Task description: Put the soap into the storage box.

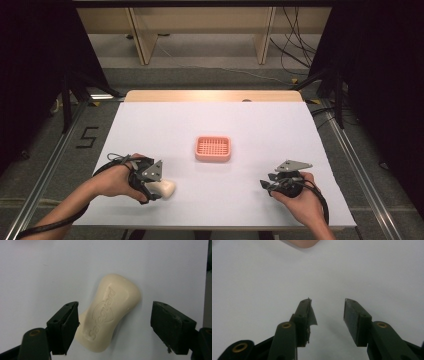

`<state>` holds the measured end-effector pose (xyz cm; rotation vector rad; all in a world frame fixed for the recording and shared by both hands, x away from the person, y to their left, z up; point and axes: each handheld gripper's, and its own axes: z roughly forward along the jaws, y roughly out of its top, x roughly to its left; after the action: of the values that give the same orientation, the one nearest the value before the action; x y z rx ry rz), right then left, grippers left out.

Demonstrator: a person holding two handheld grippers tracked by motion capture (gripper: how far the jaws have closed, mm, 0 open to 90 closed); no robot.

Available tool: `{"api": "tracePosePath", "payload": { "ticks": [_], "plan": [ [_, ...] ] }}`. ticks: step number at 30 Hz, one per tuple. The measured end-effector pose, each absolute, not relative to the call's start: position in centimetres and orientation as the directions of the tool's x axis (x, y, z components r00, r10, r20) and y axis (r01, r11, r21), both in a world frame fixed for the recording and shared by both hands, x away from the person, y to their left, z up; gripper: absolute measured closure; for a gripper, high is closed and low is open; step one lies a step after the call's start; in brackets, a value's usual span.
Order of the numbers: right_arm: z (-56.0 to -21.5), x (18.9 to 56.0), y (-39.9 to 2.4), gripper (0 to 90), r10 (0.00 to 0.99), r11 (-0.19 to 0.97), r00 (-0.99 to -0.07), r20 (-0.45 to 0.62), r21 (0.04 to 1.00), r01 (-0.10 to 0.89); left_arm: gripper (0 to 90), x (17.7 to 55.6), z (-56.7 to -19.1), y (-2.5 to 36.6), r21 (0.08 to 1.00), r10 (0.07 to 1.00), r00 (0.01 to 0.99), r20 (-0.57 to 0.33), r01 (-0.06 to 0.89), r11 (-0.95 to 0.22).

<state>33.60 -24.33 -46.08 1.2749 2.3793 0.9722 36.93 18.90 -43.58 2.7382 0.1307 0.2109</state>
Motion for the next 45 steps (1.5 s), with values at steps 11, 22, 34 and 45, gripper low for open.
{"api": "tracePosePath", "payload": {
  "ticks": [11, 22, 34, 45],
  "plan": [
    [-46.1, 33.6, -24.3, 58.0, 0.813, 0.386, -0.577, 0.075, 0.673, 0.631, 23.1, 38.3, -44.4, 18.6, 0.283, 0.047, 0.992, 0.117, 0.012, -0.959],
    [-46.1, 33.7, -24.3, 58.0, 0.812, 0.39, -0.579, 0.075, 0.669, 0.633, 22.9, 39.2, -45.0, 18.0, 0.243, 0.025, 0.995, 0.099, 0.001, -0.97],
    [-46.2, 33.7, -24.3, 58.0, 0.812, 0.39, -0.578, 0.075, 0.668, 0.634, 30.5, 39.7, -45.8, 17.5, 0.217, 0.009, 0.996, 0.084, -0.009, -0.976],
    [-46.2, 33.7, -24.3, 58.0, 0.812, 0.388, -0.578, 0.079, 0.666, 0.637, 44.3, 39.4, -46.0, 17.2, 0.18, 0.045, 0.998, 0.045, 0.036, -0.983]
  ]
}}
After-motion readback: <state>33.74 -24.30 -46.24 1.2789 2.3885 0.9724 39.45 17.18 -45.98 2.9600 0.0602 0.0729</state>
